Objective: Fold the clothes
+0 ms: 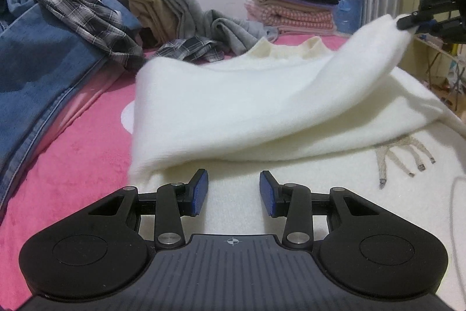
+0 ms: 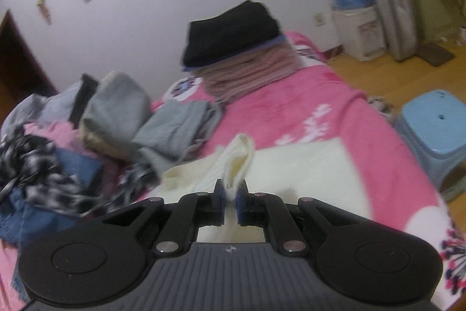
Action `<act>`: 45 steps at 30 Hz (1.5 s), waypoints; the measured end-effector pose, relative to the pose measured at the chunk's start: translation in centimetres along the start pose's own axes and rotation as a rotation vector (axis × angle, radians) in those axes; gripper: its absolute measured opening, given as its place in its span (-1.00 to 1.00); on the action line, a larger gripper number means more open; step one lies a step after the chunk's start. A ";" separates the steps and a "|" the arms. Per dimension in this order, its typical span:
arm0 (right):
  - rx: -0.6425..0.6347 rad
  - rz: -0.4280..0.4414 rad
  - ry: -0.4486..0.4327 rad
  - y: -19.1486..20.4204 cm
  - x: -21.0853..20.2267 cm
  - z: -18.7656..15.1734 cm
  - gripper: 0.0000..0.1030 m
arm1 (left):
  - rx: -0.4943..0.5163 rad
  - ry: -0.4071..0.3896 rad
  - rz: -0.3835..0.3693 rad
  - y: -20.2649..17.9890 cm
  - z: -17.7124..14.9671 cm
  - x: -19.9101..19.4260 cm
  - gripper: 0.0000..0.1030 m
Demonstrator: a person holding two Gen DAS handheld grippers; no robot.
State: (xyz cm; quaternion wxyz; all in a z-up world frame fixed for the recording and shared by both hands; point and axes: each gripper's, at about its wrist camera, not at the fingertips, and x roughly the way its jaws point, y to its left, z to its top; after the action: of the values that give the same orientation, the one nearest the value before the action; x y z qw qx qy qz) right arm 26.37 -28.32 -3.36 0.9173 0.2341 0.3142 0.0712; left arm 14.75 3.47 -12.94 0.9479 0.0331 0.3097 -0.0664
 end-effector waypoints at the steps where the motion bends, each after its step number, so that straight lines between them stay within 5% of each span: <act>1: 0.006 0.000 -0.011 -0.3 -0.2 0.2 -0.86 | -0.002 0.003 0.001 0.0 0.1 0.0 -0.25; 7: -0.015 -0.036 -0.034 -2.4 -1.6 0.2 -0.87 | -0.054 0.014 -0.064 0.4 0.6 -1.0 -0.25; 11: 0.020 -0.093 0.068 -5.7 -0.4 -1.8 -0.87 | -0.067 -0.053 -0.106 0.8 0.7 -2.6 -0.25; 18: 0.042 -0.063 0.047 -6.5 -0.5 -1.3 -0.87 | -0.119 -0.146 -0.028 2.0 2.6 -2.3 -0.25; 29: 0.131 -0.098 0.115 -9.7 0.3 -3.6 -0.88 | -0.139 -0.098 0.033 2.7 2.7 -0.4 -0.25; 37: 0.087 -0.125 0.153 -10.4 -0.3 -3.9 -0.86 | -0.080 -0.096 0.046 2.0 2.3 0.0 -0.23; 39: 0.094 -0.146 0.126 -10.5 -1.1 -3.8 -0.67 | -0.073 -0.098 0.046 2.0 2.4 0.0 -0.23; 41: 0.043 -0.206 0.077 -9.8 -2.2 -3.2 -0.64 | -0.068 -0.114 0.047 2.0 2.5 -0.5 -0.23; 45: -0.135 -0.160 0.049 -6.0 -3.2 -2.6 -0.65 | -0.047 -0.127 0.032 1.2 2.7 -0.4 -0.23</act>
State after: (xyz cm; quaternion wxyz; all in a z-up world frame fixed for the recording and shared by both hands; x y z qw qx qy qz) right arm 22.17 -33.46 -6.27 0.9258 0.1440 0.3485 0.0247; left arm 16.17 4.43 -10.46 0.9672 0.0117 0.2497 -0.0459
